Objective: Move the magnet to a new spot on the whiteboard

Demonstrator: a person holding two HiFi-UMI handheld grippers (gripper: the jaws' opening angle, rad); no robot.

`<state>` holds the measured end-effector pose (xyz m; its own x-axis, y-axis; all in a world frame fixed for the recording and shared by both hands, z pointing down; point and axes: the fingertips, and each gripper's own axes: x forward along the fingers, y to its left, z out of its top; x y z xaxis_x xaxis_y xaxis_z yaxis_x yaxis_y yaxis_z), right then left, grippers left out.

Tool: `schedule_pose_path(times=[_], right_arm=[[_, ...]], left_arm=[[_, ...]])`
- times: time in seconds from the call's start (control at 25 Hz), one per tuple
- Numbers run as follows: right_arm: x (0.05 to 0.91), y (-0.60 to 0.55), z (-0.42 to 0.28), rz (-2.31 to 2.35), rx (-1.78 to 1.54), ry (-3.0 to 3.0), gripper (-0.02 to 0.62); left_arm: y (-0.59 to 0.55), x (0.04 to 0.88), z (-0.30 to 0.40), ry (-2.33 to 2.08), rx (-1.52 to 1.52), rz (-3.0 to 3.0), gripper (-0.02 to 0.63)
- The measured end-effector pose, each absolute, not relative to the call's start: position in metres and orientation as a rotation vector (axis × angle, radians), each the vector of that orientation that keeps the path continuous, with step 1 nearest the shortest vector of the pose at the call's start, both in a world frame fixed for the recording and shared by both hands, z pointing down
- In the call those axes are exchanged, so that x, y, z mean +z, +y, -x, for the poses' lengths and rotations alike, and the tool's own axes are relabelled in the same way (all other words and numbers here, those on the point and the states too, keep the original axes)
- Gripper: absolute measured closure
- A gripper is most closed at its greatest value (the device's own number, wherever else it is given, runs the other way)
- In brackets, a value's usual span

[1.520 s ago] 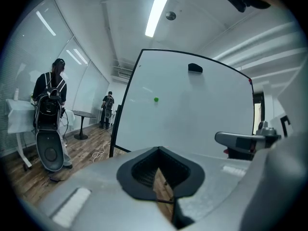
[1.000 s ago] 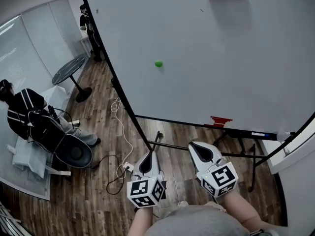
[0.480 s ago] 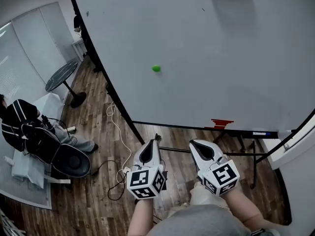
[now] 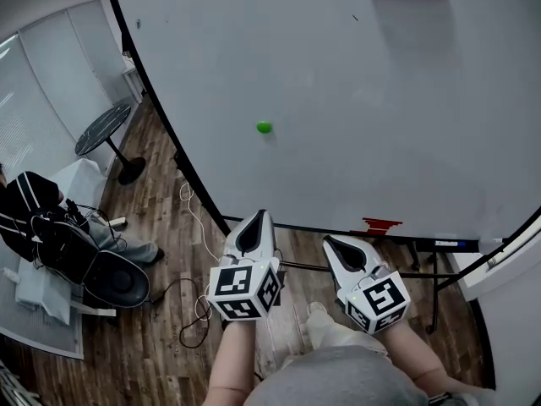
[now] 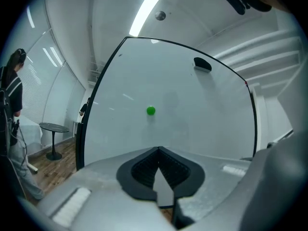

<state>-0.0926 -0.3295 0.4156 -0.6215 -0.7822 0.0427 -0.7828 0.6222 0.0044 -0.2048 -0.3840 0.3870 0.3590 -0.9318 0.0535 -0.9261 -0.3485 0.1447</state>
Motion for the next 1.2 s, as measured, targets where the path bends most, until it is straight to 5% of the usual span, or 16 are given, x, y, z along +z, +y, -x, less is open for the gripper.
schedule_pose_path(times=[0.36, 0.92, 1.2], right_arm=[[0.409, -0.377, 0.105, -1.308, 0.002, -2.819, 0.595], [0.408, -0.402, 0.125, -1.279, 0.029, -2.815, 0.595], [0.407, -0.410, 0.119, -1.282, 0.026, -2.815, 0.595]], left_arm=[[-0.439, 0.351, 0.212, -1.737, -0.074, -2.510, 0.601], [-0.486, 0.300, 0.211, -1.718, -0.100, -2.620, 0.442], [-0.500, 0.286, 0.204, -1.765, -0.083, -2.623, 0.431]])
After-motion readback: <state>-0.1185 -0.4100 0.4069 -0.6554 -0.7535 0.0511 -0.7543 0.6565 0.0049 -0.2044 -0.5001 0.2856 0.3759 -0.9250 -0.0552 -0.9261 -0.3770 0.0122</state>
